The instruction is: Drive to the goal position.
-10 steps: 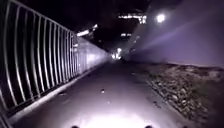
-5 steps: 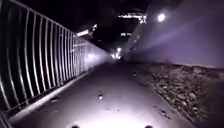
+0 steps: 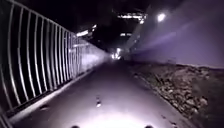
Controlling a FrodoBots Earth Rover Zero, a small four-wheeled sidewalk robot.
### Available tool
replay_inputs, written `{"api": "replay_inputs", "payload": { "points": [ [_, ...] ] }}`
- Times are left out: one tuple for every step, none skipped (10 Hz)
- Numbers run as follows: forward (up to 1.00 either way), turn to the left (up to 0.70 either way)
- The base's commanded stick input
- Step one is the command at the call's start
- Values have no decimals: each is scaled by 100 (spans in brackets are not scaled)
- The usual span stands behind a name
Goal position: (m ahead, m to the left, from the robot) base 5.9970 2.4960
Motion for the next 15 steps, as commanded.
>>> {"api": "replay_inputs", "payload": {
  "points": [
    [50,0],
    [50,0],
    [50,0],
    [50,0],
    [50,0],
    [50,0],
    [50,0],
    [50,0],
    [50,0],
    [50,0],
    [50,0],
    [50,0],
    [50,0],
    [50,0],
    [50,0]
  ]
}}
